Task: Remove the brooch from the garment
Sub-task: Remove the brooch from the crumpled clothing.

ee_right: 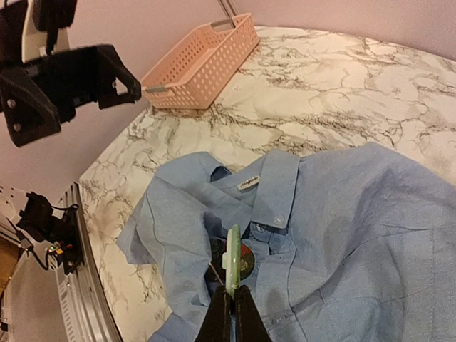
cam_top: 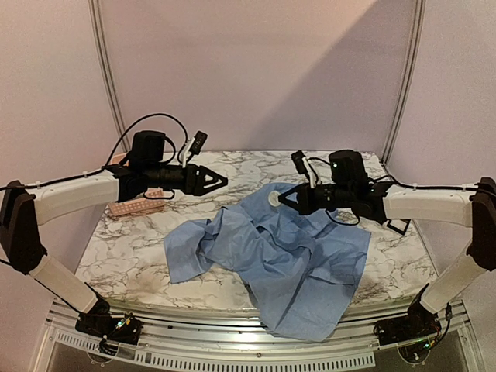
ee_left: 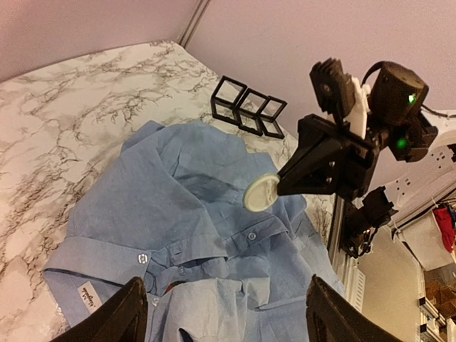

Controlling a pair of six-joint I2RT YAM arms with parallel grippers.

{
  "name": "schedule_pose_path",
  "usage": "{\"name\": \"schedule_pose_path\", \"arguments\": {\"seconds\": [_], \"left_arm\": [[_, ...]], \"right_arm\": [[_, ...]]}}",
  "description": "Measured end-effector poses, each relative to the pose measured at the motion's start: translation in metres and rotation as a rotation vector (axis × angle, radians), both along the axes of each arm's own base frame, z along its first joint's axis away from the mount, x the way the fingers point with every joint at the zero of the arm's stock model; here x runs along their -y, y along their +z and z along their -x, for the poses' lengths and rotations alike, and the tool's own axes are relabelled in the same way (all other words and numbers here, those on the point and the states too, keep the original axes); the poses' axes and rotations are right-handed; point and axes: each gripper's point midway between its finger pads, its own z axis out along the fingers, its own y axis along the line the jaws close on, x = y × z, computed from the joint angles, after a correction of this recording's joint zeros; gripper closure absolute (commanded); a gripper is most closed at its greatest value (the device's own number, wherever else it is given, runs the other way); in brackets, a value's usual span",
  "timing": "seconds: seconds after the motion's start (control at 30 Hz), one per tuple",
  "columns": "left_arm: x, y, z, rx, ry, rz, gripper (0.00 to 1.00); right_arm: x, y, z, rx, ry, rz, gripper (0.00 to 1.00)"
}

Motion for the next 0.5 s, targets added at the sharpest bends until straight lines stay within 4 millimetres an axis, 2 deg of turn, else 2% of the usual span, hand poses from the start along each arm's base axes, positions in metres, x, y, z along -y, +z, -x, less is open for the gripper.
{"name": "schedule_pose_path", "arguments": {"seconds": [0.2,0.37,0.5], "left_arm": [[0.013,0.003,0.013,-0.005,-0.05,0.021,0.24],[0.026,0.009,0.02,-0.037,-0.107,0.092,0.25],[0.035,0.008,0.029,-0.065,-0.147,0.109,0.26]], "right_arm": [[0.003,0.034,0.002,-0.034,0.093,-0.17,1.0],[-0.011,0.061,0.027,-0.082,0.26,-0.269,1.0],[-0.019,0.082,0.037,-0.085,0.347,-0.312,1.0]]}}
